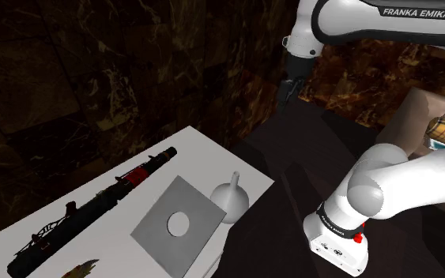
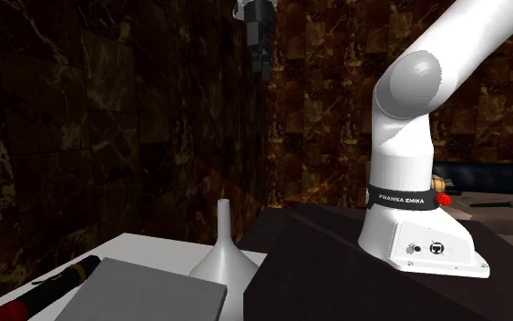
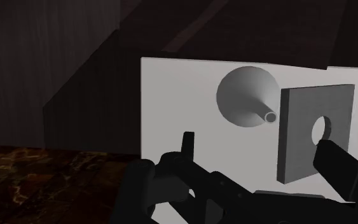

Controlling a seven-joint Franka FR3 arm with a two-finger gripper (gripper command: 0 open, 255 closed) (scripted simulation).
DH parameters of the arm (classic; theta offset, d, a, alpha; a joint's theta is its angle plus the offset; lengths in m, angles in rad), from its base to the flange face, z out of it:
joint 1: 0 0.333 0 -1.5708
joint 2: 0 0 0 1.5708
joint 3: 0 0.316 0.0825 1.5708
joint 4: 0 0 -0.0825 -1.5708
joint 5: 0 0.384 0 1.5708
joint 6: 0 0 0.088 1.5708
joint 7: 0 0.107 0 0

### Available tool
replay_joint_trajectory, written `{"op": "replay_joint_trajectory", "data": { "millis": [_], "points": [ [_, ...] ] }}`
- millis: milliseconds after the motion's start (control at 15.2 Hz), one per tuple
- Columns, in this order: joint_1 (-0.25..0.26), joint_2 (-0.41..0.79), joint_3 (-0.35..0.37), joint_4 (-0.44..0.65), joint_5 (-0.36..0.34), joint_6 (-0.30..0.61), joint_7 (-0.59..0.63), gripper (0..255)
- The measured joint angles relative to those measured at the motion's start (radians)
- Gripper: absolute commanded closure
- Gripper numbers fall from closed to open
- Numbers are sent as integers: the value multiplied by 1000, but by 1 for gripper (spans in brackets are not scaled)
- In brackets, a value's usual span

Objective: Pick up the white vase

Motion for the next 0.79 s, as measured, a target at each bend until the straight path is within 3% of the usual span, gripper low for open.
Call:
{"op": "replay_joint_trajectory", "data": {
  "millis": [264, 792],
  "points": [
    [7, -3, 16, -68, 11, 68, 21, 0],
    [50, 83, 98, -255, 68, 355, 114, 0]
  ]
}}
